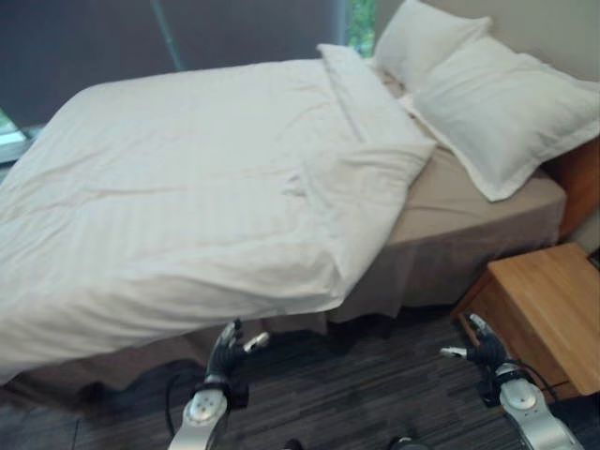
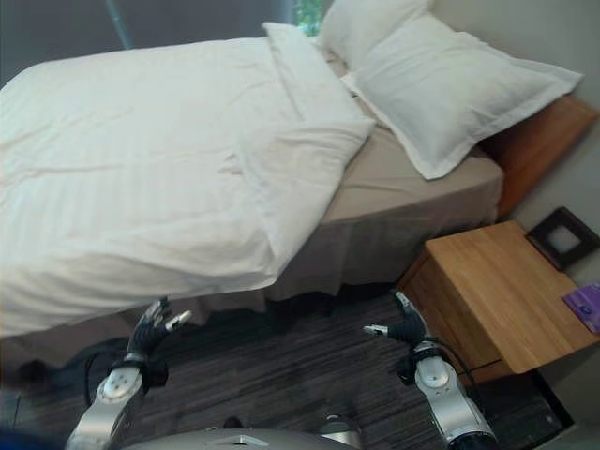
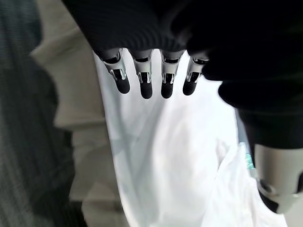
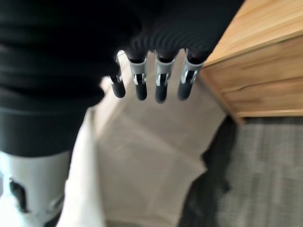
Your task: Making the bed.
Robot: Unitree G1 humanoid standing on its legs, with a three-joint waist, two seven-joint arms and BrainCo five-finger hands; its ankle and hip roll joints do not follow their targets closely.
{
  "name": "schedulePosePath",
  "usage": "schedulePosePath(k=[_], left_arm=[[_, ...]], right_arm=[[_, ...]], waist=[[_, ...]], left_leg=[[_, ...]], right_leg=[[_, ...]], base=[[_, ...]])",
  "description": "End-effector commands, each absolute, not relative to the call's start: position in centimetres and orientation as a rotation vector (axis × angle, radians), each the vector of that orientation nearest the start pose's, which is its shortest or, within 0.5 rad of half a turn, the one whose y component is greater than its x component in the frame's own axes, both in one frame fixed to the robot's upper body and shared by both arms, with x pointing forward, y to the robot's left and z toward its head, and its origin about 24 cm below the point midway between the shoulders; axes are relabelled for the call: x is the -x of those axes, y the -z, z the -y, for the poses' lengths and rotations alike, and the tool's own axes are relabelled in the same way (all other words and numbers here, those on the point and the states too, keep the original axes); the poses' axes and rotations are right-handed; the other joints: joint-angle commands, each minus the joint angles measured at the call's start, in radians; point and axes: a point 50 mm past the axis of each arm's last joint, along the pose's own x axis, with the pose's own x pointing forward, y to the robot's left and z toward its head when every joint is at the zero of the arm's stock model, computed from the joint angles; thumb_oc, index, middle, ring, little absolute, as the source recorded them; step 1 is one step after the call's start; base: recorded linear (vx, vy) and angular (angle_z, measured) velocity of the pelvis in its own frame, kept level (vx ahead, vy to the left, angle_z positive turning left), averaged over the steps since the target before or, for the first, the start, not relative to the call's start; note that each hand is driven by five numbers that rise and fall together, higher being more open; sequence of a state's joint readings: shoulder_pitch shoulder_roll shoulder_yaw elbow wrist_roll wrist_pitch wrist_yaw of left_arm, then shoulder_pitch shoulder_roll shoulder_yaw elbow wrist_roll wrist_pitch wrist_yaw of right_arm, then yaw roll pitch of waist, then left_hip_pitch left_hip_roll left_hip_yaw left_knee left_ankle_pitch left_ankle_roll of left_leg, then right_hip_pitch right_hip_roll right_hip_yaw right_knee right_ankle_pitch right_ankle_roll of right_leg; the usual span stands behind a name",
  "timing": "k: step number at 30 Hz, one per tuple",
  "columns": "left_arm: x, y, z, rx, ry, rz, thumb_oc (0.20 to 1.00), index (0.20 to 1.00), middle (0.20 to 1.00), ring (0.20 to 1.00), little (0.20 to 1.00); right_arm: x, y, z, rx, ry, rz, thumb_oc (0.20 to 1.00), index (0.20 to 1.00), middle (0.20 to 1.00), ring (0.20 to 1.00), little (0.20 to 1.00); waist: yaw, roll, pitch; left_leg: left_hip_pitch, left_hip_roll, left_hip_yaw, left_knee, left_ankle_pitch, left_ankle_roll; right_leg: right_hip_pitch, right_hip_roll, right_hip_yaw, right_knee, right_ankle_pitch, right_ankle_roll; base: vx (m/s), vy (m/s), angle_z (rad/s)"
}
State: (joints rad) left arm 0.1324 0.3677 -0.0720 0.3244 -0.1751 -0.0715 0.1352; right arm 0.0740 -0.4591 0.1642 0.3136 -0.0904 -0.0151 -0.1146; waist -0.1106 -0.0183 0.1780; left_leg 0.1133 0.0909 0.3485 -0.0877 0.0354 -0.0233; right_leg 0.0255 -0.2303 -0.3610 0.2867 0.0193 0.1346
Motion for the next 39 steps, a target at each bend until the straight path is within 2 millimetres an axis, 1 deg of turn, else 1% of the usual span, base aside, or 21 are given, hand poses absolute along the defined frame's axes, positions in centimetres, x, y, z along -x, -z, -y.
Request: schedulePosePath(k=[1,4,6,11,14,16,17,21,22,24,25,26,27,28,29,30,31,33,34,37,39], left_arm=[[-22.1,-0.5,-26.3,-0.362,-0.191,-0.177,1.000,1.000,1.000,1.000,1.000],[-23.2,-2.8,-26.7,-0.393,-0.196,-0.074,1.000,1.000,1.000,1.000,1.000],[-24.7,-5.5,-26.9,-0.406,-0.210,0.044,1.000,1.000,1.000,1.000,1.000],[-26.3,-8.4,-27.1,-0.403,-0.224,0.168,1.000,1.000,1.000,1.000,1.000],[-25.7,-8.6,-27.9,-0.405,-0.257,0.173,1.000,1.000,1.000,1.000,1.000],[-25.0,-7.9,-28.3,-0.370,-0.283,0.152,1.000,1.000,1.000,1.000,1.000],[-24.9,-7.7,-28.3,-0.319,-0.305,0.147,1.000,1.000,1.000,1.000,1.000],[-25.2,-7.6,-28.0,-0.271,-0.321,0.157,1.000,1.000,1.000,1.000,1.000],[-25.0,-6.7,-27.9,-0.257,-0.326,0.119,1.000,1.000,1.000,1.000,1.000],[-25.0,-6.7,-27.9,-0.257,-0.327,0.118,1.000,1.000,1.000,1.000,1.000],[-24.6,-6.2,-28.0,-0.273,-0.330,0.099,1.000,1.000,1.000,1.000,1.000],[-24.3,-6.1,-28.1,-0.275,-0.328,0.092,1.000,1.000,1.000,1.000,1.000],[-24.3,-6.1,-28.2,-0.262,-0.335,0.092,1.000,1.000,1.000,1.000,1.000],[-24.6,-6.2,-28.0,-0.262,-0.316,0.084,1.000,1.000,1.000,1.000,1.000],[-25.0,-6.3,-28.0,-0.262,-0.317,0.088,1.000,1.000,1.000,1.000,1.000],[-25.2,-6.3,-28.0,-0.265,-0.307,0.080,1.000,1.000,1.000,1.000,1.000],[-25.2,-6.3,-28.0,-0.265,-0.308,0.081,1.000,1.000,1.000,1.000,1.000],[-26.2,-7.3,-28.1,-0.291,-0.301,0.109,1.000,1.000,1.000,1.000,1.000],[-26.2,-7.3,-28.2,-0.290,-0.302,0.110,1.000,1.000,1.000,1.000,1.000],[-26.5,-7.2,-28.9,-0.281,-0.320,0.097,1.000,1.000,1.000,1.000,1.000],[-25.9,-7.0,-29.3,-0.284,-0.324,0.080,1.000,1.000,1.000,1.000,1.000]], right_arm=[[-24.9,-0.5,22.9,0.606,0.025,-0.167,1.000,1.000,1.000,1.000,1.000],[-25.6,-1.8,23.6,0.625,0.058,-0.120,1.000,1.000,1.000,1.000,1.000],[-26.1,-3.0,24.2,0.636,0.086,-0.079,1.000,1.000,1.000,1.000,1.000],[-26.9,-5.0,25.1,0.695,0.115,-0.018,1.000,1.000,1.000,1.000,1.000],[-28.2,-6.9,24.7,0.735,0.110,0.054,1.000,1.000,1.000,1.000,1.000],[-29.0,-8.3,24.2,0.759,0.092,0.112,1.000,1.000,1.000,1.000,1.000],[-29.7,-9.6,24.4,0.809,0.119,0.152,1.000,1.000,1.000,1.000,1.000],[-30.5,-10.5,24.4,0.832,0.160,0.183,1.000,1.000,1.000,1.000,1.000],[-31.0,-10.7,24.6,0.865,0.177,0.165,1.000,1.000,1.000,1.000,1.000],[-31.0,-10.7,24.6,0.865,0.176,0.164,1.000,1.000,1.000,1.000,1.000],[-31.0,-10.6,25.1,0.888,0.182,0.154,1.000,1.000,1.000,1.000,1.000],[-30.8,-10.3,25.6,0.888,0.183,0.135,1.000,1.000,1.000,1.000,1.000],[-30.8,-10.5,25.7,0.903,0.189,0.136,1.000,1.000,1.000,1.000,1.000],[-30.8,-10.2,26.1,0.926,0.195,0.106,1.000,1.000,1.000,1.000,1.000],[-30.8,-9.8,26.4,0.919,0.207,0.090,1.000,1.000,1.000,1.000,1.000],[-31.1,-9.9,26.4,0.932,0.205,0.085,1.000,1.000,1.000,1.000,1.000],[-31.1,-9.9,26.4,0.932,0.205,0.086,1.000,1.000,1.000,1.000,1.000],[-32.7,-10.5,26.0,0.941,0.210,0.084,1.000,1.000,1.000,1.000,1.000],[-32.8,-10.6,26.0,0.941,0.210,0.086,1.000,1.000,1.000,1.000,1.000],[-33.9,-10.4,26.0,0.925,0.218,0.044,1.000,1.000,1.000,1.000,1.000],[-34.6,-11.1,24.8,0.922,0.206,0.078,1.000,1.000,1.000,1.000,1.000]], waist=[[-0.001,-0.022,0.016],[-0.010,-0.023,0.012],[-0.019,-0.034,0.014],[-0.030,-0.042,0.021],[-0.018,-0.064,0.007],[-0.001,-0.059,0.010],[0.032,-0.077,0.047],[0.041,-0.108,0.070],[0.061,-0.118,0.061],[0.063,-0.122,0.061],[0.064,-0.095,0.042],[0.051,-0.084,0.034],[0.044,-0.082,0.027],[0.035,-0.086,0.020],[0.028,-0.092,0.018],[0.025,-0.096,0.026],[0.025,-0.097,0.026],[0.019,-0.094,0.041],[0.019,-0.093,0.042],[0.029,-0.094,0.034],[0.045,-0.100,0.027]], left_leg=[[0.103,0.018,-0.033,0.000,-0.125,-0.002],[0.102,0.033,-0.051,0.000,-0.128,-0.015],[0.102,0.050,-0.083,0.000,-0.136,-0.038],[0.150,0.099,-0.118,0.000,-0.175,-0.083],[0.215,0.105,-0.100,0.008,-0.205,-0.105],[0.180,0.156,-0.111,0.164,-0.145,-0.126],[0.025,0.208,-0.149,0.459,-0.001,-0.136],[-0.070,0.231,-0.106,0.608,-0.004,-0.103],[-0.137,0.104,-0.047,0.458,-0.144,-0.058],[-0.129,0.096,-0.042,0.445,-0.140,-0.055],[-0.120,0.060,0.004,0.242,-0.099,-0.056],[-0.060,0.064,0.066,0.124,-0.076,-0.052],[-0.040,0.074,0.099,0.102,-0.058,-0.055],[-0.009,0.041,0.056,0.062,-0.062,-0.035],[0.015,0.047,0.059,0.042,-0.078,-0.040],[0.016,0.039,0.060,0.024,-0.058,-0.018],[0.016,0.037,0.060,0.021,-0.057,-0.017],[0.030,0.050,0.044,0.000,-0.070,-0.015],[0.030,0.050,0.044,0.000,-0.070,-0.015],[0.025,0.050,0.000,0.000,-0.078,-0.027],[0.038,0.048,0.010,0.000,-0.078,-0.033]], right_leg=[[-0.089,0.036,0.110,0.092,-0.035,0.034],[-0.104,0.059,0.133,-0.076,-0.064,0.012],[-0.138,0.033,0.185,-0.271,-0.007,0.027],[-0.183,-0.027,0.190,-0.368,0.037,0.059],[-0.141,-0.028,0.154,-0.372,0.047,0.057],[-0.093,0.006,0.158,-0.371,0.037,0.034],[-0.025,0.024,0.137,-0.374,0.019,-0.024],[0.019,0.032,0.111,-0.374,-0.006,-0.059],[0.045,0.035,0.128,-0.374,-0.027,-0.042],[0.047,0.028,0.131,-0.374,-0.028,-0.039],[0.071,0.050,0.116,-0.374,-0.037,-0.022],[0.086,0.057,0.101,-0.374,-0.043,-0.013],[0.094,0.053,0.081,-0.370,-0.043,-0.013],[0.085,0.045,0.063,-0.279,-0.040,-0.007],[0.083,0.038,0.053,-0.213,-0.045,0.017],[0.053,0.030,0.048,-0.146,-0.016,0.033],[0.050,0.027,0.049,-0.141,-0.019,0.034],[-0.059,0.021,0.123,-0.028,-0.014,0.057],[-0.060,0.021,0.123,-0.028,-0.014,0.056],[-0.021,0.031,0.167,-0.219,-0.063,0.022],[0.008,0.025,0.163,-0.282,-0.033,0.025]], base=[[0.05,0.019,0.47],[0.17,-0.108,0.43],[0.28,-0.254,0.46],[0.32,-0.306,0.70],[0.34,-0.302,0.37],[0.39,-0.459,0.12],[0.21,-0.401,0.08],[0.20,-0.257,0.17],[0.27,-0.014,-0.02],[0.23,0.042,0.25],[0.27,0.110,0.16],[0.33,0.135,-0.03],[0.29,0.108,0.10],[0.31,0.089,0.24],[0.23,0.079,0.33],[0.09,0.020,0.49],[0.00,0.043,0.52],[0.07,-0.002,0.27],[0.09,-0.052,0.11],[0.12,-0.097,0.27],[0.15,-0.109,0.70]])
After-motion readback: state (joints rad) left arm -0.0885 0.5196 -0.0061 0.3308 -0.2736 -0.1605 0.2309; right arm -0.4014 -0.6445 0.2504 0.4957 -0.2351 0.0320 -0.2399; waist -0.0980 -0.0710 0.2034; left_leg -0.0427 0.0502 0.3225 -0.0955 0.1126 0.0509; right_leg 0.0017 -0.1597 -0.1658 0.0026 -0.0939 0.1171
